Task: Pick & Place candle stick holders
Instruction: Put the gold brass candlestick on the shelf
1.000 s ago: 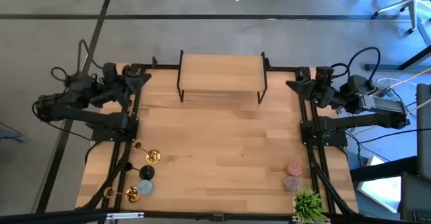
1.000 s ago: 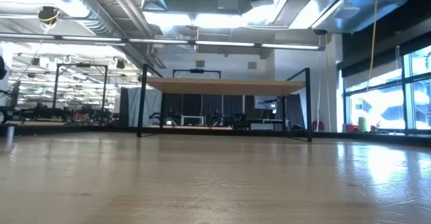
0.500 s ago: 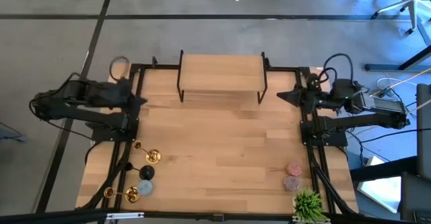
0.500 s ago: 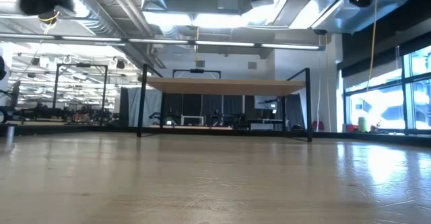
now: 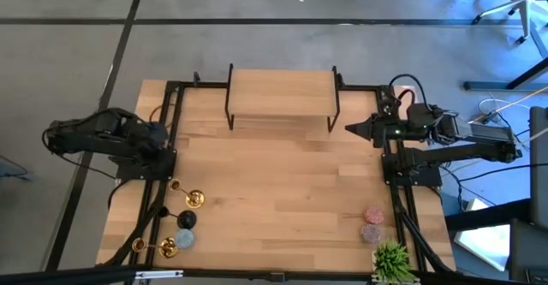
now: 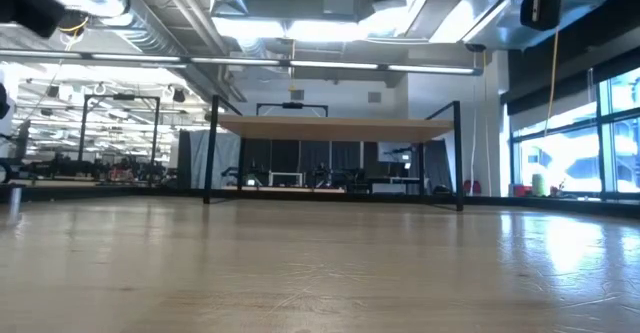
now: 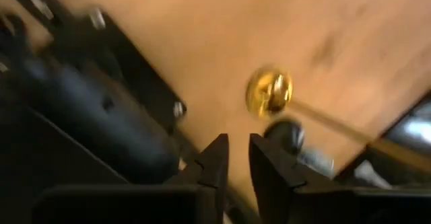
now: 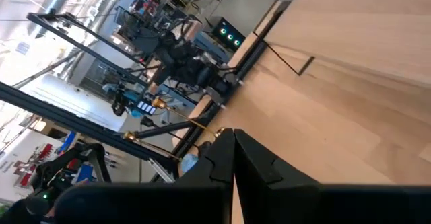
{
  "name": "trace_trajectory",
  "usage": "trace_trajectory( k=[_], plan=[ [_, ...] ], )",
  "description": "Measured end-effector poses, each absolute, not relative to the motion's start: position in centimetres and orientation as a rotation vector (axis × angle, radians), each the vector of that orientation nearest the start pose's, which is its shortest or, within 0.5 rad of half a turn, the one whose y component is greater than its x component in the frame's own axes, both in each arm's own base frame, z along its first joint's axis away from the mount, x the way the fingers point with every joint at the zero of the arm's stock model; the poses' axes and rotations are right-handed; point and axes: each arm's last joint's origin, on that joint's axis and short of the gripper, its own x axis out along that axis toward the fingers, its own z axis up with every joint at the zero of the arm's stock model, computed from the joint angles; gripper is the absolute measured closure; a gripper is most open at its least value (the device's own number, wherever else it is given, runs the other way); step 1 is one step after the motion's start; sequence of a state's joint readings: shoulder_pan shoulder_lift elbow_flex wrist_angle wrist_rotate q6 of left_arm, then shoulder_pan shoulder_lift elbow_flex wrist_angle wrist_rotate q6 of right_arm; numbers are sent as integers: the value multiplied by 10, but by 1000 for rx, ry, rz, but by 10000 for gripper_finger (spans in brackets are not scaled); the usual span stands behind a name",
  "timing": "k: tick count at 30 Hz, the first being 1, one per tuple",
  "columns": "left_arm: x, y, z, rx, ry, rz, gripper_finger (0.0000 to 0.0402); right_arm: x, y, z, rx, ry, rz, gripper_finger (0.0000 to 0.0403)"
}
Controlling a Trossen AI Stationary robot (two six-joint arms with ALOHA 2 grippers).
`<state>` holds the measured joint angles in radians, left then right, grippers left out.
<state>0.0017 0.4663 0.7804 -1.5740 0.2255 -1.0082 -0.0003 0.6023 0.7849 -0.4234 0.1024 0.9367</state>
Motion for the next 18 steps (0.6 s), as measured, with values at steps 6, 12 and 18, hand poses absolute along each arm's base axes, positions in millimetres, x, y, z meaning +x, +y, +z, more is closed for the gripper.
trace_trajectory(
  k=[6,12,18],
  plan=[
    [32,-10,260,-974,1340,285,283,129,-3,332,919,187,-214,385],
    [31,-11,259,-909,1346,187,256,132,-3,331,919,196,-216,375],
    [59,-13,274,-862,1039,18,251,135,-2,329,921,224,-200,356]
  ],
)
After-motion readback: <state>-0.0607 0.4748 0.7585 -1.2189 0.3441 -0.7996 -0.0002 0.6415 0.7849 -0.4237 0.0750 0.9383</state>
